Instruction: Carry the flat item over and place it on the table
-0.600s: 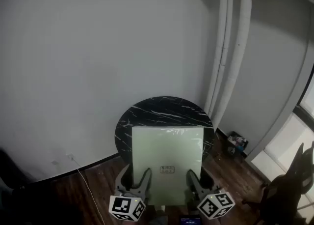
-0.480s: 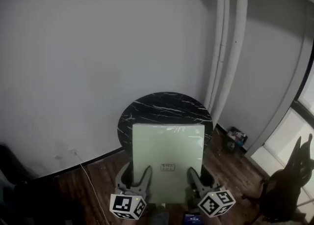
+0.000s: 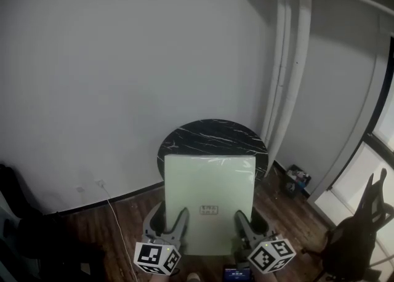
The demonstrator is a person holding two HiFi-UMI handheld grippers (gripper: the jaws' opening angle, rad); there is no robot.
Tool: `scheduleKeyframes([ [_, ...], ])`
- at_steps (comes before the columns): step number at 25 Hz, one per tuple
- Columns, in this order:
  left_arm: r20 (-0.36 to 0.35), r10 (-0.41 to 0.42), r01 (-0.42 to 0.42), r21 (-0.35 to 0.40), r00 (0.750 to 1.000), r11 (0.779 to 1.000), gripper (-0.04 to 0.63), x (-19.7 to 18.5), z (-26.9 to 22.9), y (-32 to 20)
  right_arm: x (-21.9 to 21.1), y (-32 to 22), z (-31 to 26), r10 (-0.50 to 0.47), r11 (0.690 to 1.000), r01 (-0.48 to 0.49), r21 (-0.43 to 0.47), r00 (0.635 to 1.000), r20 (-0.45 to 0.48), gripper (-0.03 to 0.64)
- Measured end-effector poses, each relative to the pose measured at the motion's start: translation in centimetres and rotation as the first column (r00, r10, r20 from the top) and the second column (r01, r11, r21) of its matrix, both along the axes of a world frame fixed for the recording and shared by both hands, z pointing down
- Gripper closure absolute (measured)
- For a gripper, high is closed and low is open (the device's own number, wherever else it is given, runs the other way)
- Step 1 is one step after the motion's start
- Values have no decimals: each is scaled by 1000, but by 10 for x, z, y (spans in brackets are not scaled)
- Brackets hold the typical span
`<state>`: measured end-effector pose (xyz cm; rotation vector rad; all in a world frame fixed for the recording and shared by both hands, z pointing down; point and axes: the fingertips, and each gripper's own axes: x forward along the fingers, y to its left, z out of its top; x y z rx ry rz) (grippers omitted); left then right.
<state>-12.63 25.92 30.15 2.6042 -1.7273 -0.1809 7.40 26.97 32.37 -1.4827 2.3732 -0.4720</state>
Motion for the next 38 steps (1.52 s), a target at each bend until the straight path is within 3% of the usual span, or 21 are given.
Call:
scheduleKeyframes([
  [5, -36, -11, 11, -14, 999, 1000, 324, -1, 9, 7, 1, 4, 3, -19, 1000, 19, -3, 1000, -5, 420],
  [23, -38, 3, -5, -46, 999, 999, 324, 25, 21, 0, 28, 1, 15, 0, 999, 0, -44, 1000, -6, 420],
  [32, -54, 41, -44, -46, 998, 998, 324, 42, 29, -46, 45, -38, 21, 37, 998, -37, -43, 999, -18, 420],
  [38, -80, 64, -69, -59, 995, 996, 325, 42, 39, -104, 45, -90, 27, 57, 998, -58, -39, 998, -20, 420],
])
